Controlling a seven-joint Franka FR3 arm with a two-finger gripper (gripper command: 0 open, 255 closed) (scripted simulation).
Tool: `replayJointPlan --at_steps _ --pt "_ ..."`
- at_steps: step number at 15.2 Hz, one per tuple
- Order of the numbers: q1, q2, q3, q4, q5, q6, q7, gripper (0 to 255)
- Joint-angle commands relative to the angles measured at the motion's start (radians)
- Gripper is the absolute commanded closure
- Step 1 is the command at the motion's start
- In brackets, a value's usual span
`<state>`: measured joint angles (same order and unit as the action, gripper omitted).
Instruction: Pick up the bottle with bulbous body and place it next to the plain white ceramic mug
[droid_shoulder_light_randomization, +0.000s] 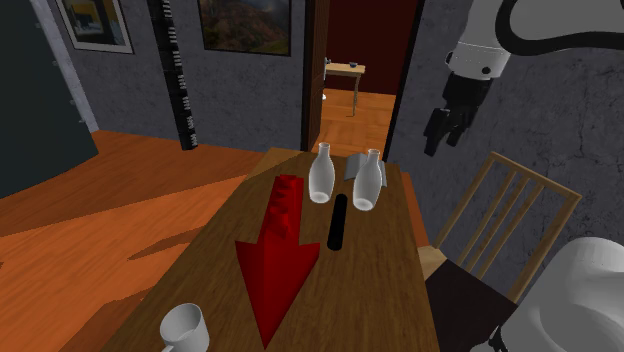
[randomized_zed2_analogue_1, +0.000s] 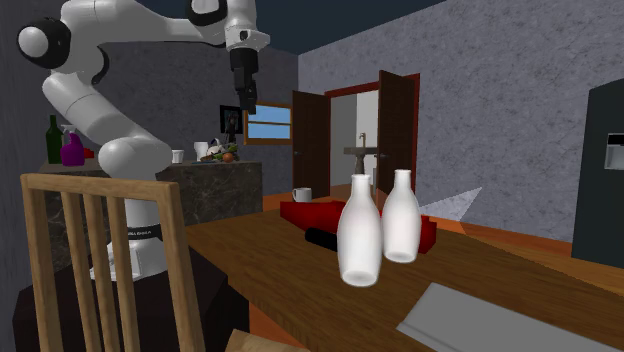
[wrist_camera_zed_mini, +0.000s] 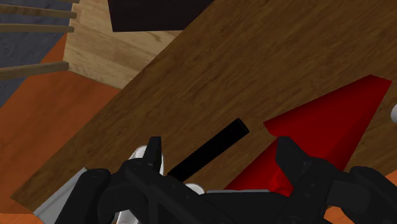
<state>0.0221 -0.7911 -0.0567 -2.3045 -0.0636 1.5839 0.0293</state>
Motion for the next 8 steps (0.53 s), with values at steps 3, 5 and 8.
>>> replayJointPlan --at_steps 3,5,8 --pt "-0.004 0.052 -0.025 0.000 -0.011 0.056 -0.023 0" --pt "-0.008 0.108 -0.050 0.005 -0.020 0.111 -0.046 0" --pt "-0.011 0.199 -0.088 0.023 -0.028 0.189 -0.080 0"
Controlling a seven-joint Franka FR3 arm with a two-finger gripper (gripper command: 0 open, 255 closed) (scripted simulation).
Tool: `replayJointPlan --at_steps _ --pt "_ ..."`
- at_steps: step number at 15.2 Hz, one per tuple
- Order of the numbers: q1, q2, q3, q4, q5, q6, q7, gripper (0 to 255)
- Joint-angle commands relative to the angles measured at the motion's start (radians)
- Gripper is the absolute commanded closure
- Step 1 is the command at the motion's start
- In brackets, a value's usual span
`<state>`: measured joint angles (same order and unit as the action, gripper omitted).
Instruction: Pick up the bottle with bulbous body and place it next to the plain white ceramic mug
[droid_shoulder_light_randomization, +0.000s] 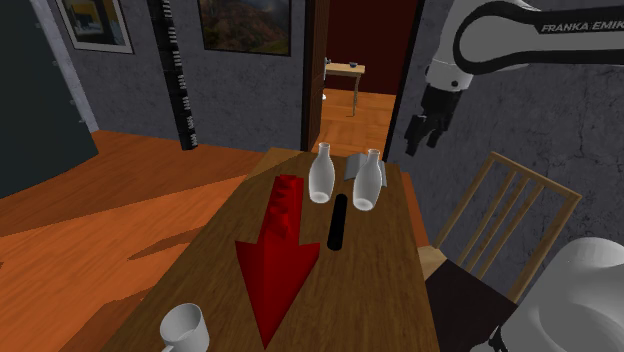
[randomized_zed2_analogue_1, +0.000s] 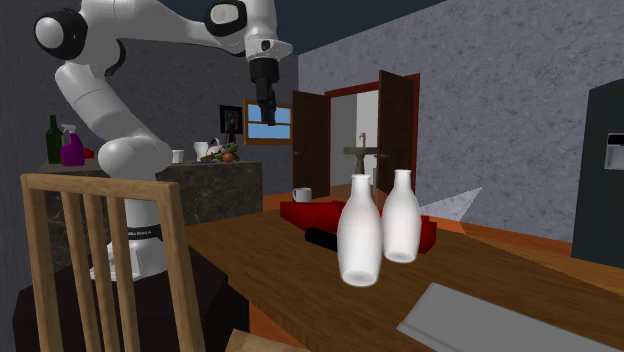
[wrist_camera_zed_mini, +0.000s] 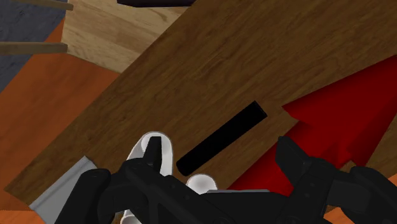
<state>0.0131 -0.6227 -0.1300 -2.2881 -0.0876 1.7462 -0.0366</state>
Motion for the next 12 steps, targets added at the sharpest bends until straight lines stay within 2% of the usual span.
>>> replayJointPlan --at_steps 1,7,12 --pt "-0.003 0.062 -0.026 0.016 -0.004 0.051 -0.026 0" --pt "-0.003 0.265 -0.096 0.097 0.011 0.183 -0.104 0" --pt "-0.005 0.449 -0.147 0.201 0.056 0.265 -0.178 0"
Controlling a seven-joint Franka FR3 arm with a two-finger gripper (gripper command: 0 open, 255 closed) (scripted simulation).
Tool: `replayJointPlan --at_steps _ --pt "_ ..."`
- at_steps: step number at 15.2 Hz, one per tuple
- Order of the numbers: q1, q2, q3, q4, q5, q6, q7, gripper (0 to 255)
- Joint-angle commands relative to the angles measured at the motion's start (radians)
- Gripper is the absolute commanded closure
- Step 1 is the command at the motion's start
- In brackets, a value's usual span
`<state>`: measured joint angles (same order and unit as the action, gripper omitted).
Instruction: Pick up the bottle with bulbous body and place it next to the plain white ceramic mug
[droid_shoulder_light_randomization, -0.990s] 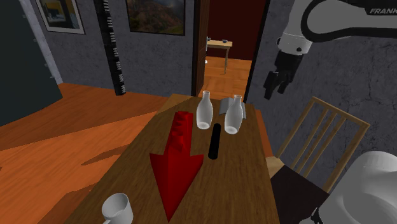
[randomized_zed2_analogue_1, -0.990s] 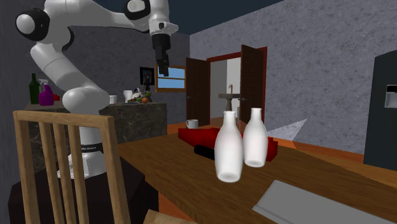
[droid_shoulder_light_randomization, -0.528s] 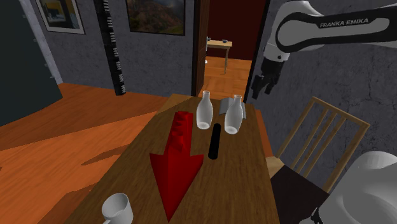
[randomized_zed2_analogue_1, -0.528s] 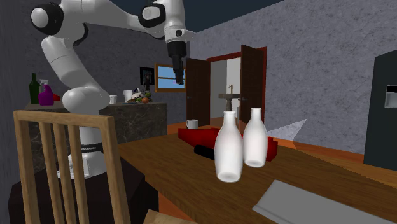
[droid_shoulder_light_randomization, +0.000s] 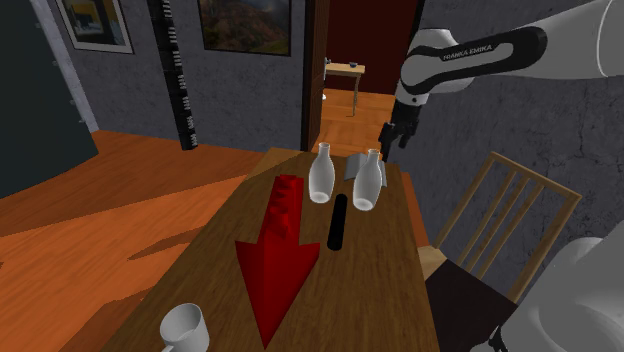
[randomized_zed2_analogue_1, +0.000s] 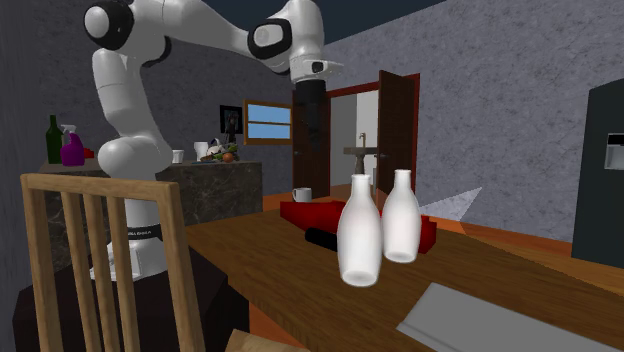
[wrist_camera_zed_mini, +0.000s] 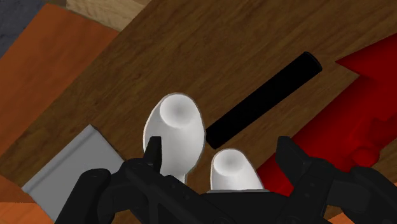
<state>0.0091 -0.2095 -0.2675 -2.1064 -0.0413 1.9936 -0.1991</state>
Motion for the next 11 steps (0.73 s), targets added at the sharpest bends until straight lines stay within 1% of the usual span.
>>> replayJointPlan --at_steps 1,7,11 --pt "-0.002 0.074 -0.018 0.044 0.022 0.031 -0.032 0" --pt "-0.025 0.310 -0.053 0.223 0.116 0.080 -0.131 0" --pt "-0.029 0.332 -0.051 0.207 0.126 0.117 -0.139 0"
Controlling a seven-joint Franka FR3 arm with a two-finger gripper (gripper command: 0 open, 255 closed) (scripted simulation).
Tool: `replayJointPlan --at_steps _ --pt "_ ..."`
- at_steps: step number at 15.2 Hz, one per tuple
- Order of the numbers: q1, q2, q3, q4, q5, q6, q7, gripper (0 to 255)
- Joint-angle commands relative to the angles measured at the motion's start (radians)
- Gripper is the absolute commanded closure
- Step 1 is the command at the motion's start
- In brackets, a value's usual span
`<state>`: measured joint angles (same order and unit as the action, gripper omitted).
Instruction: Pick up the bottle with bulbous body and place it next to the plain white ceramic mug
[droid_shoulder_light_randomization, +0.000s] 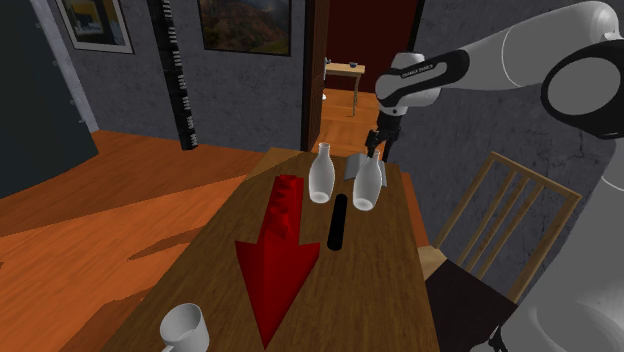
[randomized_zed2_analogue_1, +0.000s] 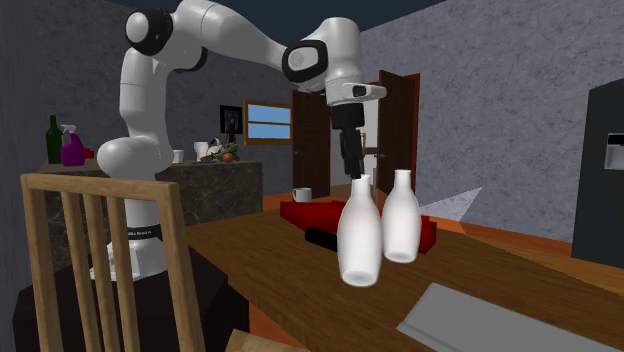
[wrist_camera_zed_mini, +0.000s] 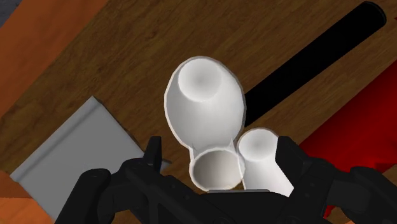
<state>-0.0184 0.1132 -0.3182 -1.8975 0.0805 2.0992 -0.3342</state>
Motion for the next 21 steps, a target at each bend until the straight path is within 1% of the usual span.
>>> replayJointPlan --at_steps 1,4,12,13,21 --pt "-0.001 0.015 0.001 -0.008 0.007 0.023 -0.005 0" --pt "-0.002 0.037 0.002 -0.030 0.017 0.065 -0.012 0" --pt "-0.002 0.037 0.002 -0.030 0.017 0.065 -0.012 0" --pt "-0.002 0.037 0.002 -0.030 0.017 0.065 -0.012 255" --pt "-0.003 0.037 0.002 -0.030 0.017 0.065 -0.012 255"
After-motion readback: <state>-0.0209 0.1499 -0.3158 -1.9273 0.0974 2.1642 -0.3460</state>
